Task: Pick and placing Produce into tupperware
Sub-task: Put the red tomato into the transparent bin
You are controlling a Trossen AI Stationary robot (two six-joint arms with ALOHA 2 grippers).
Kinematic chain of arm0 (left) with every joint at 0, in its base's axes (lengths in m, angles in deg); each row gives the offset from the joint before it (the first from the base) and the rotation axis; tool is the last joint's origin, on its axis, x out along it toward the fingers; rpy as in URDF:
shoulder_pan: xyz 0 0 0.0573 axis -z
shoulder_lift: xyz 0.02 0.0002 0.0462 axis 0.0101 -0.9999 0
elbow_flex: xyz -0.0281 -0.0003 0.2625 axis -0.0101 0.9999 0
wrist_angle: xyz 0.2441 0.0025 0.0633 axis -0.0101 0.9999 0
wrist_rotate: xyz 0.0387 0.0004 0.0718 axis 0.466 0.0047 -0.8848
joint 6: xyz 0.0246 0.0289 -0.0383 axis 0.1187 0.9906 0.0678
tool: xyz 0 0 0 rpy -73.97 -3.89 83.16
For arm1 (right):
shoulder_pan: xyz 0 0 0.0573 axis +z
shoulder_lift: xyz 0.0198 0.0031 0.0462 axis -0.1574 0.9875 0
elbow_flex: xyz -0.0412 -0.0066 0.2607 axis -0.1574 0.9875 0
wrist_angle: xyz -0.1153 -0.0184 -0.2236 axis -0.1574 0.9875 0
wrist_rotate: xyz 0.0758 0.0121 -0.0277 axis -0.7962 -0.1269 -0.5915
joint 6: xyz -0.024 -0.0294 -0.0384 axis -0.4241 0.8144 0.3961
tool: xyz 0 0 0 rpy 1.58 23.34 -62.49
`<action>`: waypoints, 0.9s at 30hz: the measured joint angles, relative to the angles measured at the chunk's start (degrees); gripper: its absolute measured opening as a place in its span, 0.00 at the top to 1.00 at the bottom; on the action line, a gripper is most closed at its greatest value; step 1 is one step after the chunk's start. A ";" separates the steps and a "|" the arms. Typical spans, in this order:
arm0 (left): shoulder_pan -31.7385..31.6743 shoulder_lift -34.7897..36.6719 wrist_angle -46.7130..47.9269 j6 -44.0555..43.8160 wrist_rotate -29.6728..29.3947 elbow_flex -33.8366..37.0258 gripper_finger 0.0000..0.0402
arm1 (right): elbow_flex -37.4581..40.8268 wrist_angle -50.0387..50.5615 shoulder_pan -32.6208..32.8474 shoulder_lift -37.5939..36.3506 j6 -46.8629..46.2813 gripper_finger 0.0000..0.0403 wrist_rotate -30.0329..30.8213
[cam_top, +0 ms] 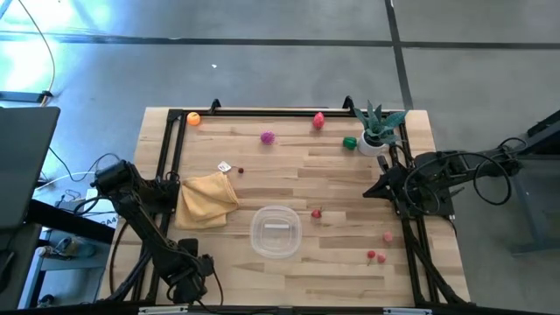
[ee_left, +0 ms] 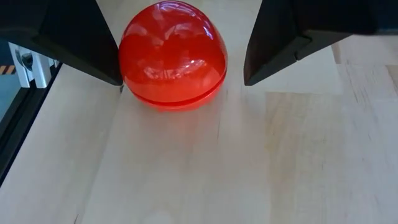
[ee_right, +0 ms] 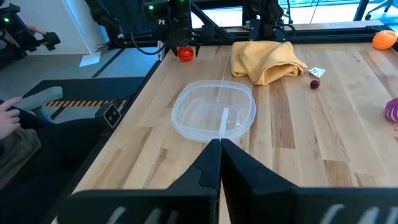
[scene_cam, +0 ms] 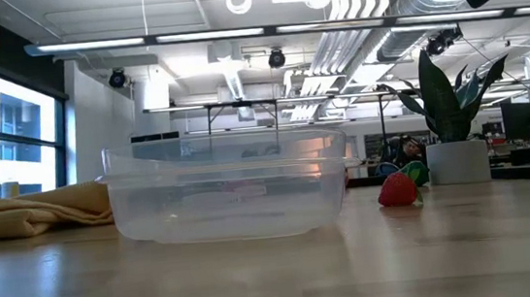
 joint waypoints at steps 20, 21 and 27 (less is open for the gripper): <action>0.00 -2.16 0.48 -2.64 4.80 0.09 0.20 | 0.00 0.00 0.02 -0.01 -0.04 1.00 -0.01; -0.02 -2.78 0.47 -2.64 5.58 0.10 0.20 | 0.00 0.00 0.01 0.01 -0.11 1.00 0.01; -0.02 -3.54 -0.04 -1.43 5.38 0.09 0.20 | 0.00 0.02 -0.01 -0.01 -0.07 1.00 -0.01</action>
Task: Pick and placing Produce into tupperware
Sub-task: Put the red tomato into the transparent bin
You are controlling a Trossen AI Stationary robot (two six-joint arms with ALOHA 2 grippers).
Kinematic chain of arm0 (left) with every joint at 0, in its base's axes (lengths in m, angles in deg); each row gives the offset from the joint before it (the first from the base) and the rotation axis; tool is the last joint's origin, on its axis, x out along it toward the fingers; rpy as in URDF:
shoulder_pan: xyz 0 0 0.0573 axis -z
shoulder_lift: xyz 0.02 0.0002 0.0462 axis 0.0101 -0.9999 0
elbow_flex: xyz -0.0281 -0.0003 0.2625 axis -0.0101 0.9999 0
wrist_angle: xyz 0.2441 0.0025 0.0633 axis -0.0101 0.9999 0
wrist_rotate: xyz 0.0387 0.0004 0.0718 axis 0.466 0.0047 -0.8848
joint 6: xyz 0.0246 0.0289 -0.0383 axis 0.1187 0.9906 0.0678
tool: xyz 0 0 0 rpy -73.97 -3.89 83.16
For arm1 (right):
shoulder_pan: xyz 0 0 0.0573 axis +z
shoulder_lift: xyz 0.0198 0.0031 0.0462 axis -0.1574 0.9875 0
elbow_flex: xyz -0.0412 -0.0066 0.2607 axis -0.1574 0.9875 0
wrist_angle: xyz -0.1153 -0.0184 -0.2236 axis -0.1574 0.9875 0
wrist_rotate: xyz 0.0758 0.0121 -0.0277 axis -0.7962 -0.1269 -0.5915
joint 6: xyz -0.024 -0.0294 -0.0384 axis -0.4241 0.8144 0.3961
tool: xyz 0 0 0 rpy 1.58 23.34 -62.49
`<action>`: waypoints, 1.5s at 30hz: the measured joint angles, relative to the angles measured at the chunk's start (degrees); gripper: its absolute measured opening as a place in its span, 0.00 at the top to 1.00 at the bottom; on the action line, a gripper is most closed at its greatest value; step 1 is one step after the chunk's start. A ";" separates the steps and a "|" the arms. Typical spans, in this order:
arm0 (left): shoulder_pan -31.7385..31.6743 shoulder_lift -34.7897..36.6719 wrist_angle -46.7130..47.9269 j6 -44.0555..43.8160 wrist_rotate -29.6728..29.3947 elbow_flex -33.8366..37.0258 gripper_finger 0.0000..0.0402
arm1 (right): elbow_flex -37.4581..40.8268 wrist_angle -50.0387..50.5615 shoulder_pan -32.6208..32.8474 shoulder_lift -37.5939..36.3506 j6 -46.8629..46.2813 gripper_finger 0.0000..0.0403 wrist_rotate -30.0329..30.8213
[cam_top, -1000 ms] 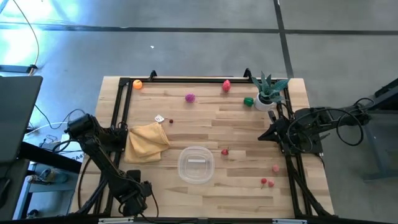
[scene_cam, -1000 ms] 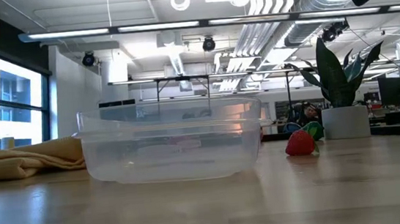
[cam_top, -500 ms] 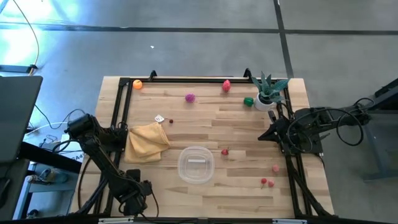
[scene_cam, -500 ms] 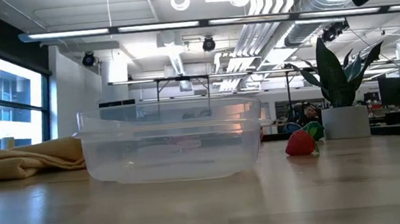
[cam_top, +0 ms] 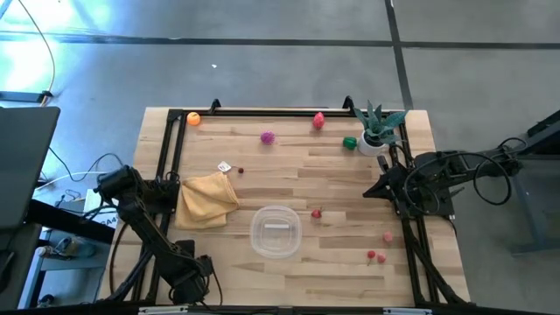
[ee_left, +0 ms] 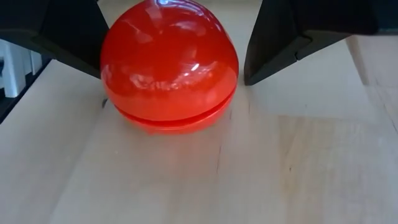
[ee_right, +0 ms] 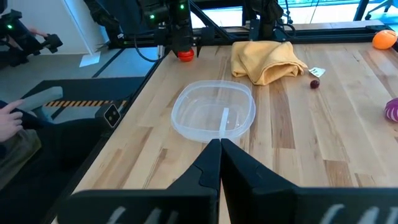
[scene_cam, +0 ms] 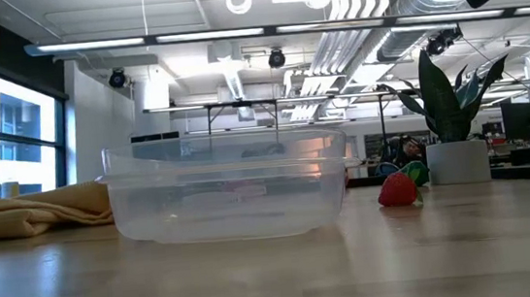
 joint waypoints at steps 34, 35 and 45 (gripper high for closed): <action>0.09 0.13 -0.42 10.06 -6.82 -0.04 0.20 | 0.00 -0.02 0.02 0.00 0.03 1.00 0.01; 0.09 0.13 -0.44 10.35 -6.96 -0.04 0.20 | 0.00 -0.02 0.02 0.00 -0.04 1.00 0.01; 0.04 0.09 -0.38 11.26 -7.79 -0.04 0.27 | 0.00 -0.01 0.01 0.00 -0.03 1.00 0.01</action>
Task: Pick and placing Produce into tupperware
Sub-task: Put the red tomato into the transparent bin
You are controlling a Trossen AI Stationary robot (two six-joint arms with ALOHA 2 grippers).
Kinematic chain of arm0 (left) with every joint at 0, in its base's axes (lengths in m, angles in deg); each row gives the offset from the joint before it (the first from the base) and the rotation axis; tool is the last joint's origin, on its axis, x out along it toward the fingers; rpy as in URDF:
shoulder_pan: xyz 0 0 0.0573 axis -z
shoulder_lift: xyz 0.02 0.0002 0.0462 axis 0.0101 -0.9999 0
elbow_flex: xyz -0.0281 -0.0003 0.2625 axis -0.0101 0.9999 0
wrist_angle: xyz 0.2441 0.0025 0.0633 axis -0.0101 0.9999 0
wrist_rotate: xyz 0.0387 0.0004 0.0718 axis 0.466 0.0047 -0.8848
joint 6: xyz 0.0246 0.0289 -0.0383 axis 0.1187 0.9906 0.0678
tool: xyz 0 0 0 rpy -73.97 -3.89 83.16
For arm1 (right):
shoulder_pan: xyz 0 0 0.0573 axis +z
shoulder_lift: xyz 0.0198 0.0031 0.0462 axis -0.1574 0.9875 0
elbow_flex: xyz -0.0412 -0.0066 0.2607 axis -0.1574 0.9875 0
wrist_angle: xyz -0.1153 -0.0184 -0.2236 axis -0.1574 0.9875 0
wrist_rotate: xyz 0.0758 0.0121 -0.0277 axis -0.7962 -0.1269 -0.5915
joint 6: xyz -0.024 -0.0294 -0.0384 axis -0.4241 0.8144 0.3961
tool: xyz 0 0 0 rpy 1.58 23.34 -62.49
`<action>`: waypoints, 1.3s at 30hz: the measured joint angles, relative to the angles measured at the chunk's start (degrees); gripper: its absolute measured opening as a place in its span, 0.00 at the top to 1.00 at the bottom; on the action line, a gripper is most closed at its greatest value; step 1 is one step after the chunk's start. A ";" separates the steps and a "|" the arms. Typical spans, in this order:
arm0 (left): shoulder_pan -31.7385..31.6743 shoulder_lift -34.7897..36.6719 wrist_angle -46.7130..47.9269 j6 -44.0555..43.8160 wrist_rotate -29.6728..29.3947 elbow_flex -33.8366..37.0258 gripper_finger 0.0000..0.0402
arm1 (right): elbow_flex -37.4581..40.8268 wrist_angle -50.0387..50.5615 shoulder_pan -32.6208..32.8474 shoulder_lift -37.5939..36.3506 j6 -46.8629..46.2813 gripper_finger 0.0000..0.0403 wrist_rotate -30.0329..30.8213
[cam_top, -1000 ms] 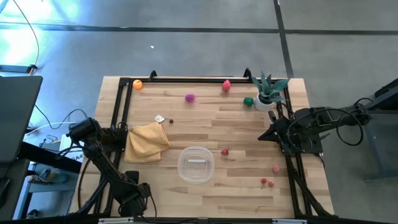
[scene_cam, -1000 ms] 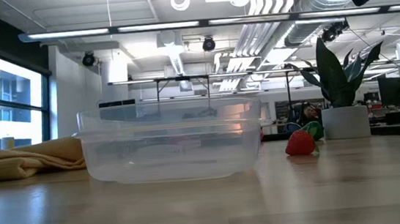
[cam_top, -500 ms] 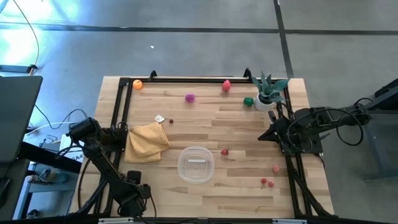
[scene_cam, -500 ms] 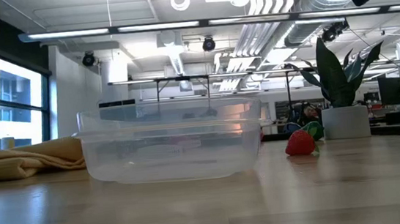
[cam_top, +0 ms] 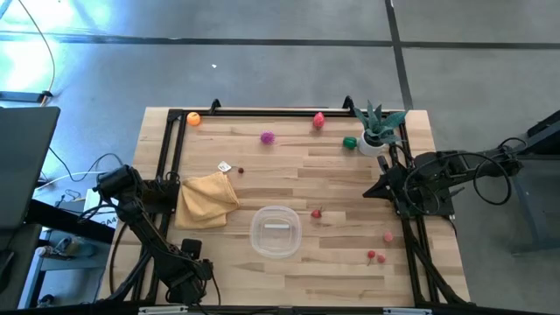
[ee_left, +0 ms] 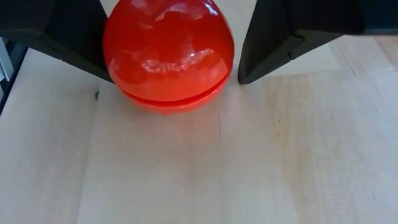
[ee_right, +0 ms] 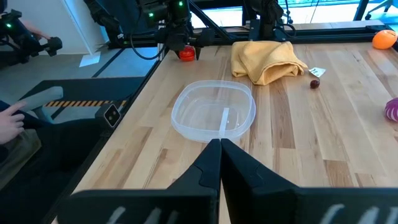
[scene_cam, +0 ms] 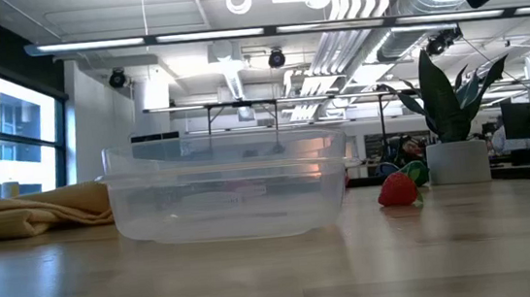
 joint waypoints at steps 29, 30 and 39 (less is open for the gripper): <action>-0.04 -0.07 0.37 -0.20 -0.66 0.02 0.37 | 0.00 -0.01 -0.01 0.02 0.10 1.00 0.01; -0.04 -0.08 0.39 -0.20 -0.76 0.02 0.36 | 0.00 -0.01 0.00 0.00 0.08 1.00 0.00; -0.04 -0.09 0.34 -0.22 -2.28 0.00 0.38 | 0.00 -0.01 0.00 0.01 0.08 1.00 0.01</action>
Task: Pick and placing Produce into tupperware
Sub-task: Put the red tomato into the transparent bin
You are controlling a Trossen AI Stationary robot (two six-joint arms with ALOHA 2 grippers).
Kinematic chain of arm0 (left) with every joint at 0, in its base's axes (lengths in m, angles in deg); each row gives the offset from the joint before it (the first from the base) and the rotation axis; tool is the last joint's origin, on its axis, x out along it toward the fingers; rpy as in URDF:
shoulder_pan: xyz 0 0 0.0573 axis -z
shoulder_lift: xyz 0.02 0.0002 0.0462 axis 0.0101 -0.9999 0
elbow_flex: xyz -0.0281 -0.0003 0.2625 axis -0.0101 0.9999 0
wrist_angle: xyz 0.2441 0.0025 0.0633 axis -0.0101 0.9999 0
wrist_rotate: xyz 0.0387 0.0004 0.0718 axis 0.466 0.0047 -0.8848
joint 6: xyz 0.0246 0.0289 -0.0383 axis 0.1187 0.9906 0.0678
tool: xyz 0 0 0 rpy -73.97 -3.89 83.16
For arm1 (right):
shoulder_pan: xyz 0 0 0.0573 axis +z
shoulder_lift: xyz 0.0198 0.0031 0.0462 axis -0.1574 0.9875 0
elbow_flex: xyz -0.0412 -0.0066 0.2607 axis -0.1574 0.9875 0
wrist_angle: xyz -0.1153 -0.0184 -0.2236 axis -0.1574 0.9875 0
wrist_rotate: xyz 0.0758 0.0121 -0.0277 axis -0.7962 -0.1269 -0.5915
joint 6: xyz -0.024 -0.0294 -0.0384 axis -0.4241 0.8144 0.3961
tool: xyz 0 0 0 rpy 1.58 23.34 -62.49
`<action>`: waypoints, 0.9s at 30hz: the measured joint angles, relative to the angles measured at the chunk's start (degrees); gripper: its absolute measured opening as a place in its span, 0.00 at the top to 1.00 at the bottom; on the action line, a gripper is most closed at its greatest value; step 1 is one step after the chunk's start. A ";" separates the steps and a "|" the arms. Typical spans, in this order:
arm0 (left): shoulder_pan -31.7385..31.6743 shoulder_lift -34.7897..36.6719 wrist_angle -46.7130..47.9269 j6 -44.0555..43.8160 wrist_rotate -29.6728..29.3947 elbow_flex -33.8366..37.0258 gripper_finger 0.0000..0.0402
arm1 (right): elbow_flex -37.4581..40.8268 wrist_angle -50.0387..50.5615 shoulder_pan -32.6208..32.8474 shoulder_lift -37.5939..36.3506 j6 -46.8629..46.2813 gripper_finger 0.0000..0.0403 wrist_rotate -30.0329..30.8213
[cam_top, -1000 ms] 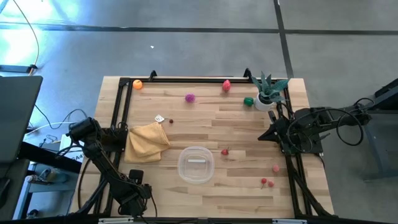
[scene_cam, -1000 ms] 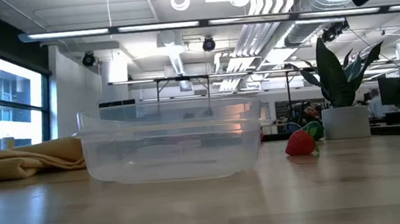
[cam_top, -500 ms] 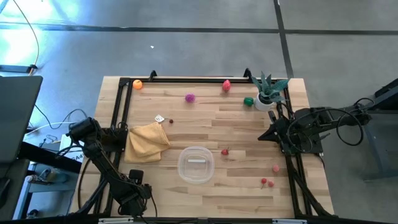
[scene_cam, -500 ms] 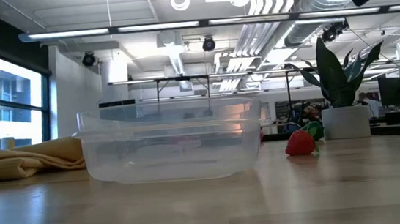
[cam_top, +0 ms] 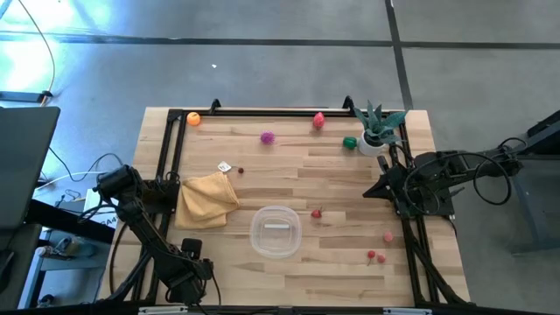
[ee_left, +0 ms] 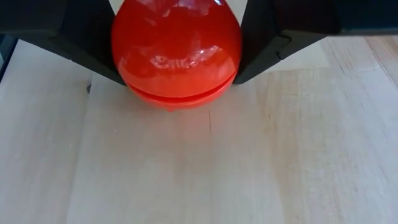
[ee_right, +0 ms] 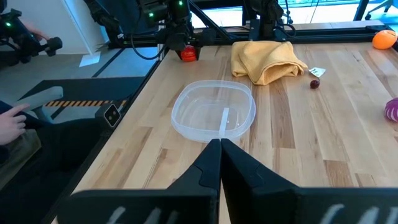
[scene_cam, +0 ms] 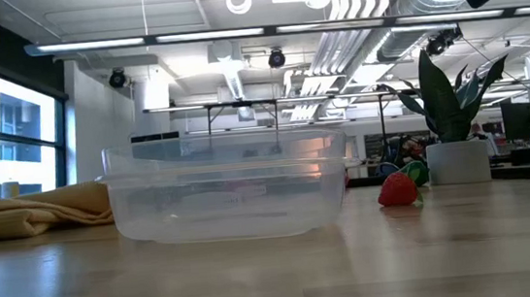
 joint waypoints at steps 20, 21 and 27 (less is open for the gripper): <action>-17.72 -0.26 7.53 29.40 -9.70 -16.35 0.45 | 0.02 0.00 0.00 0.01 -0.09 1.00 0.00; -18.86 -0.24 8.86 30.82 -9.64 -17.87 0.46 | 0.02 0.00 0.01 0.01 -0.06 1.00 0.00; -23.00 -0.17 18.63 37.47 -8.76 -26.91 0.44 | 0.01 0.01 0.01 0.01 0.02 1.00 0.00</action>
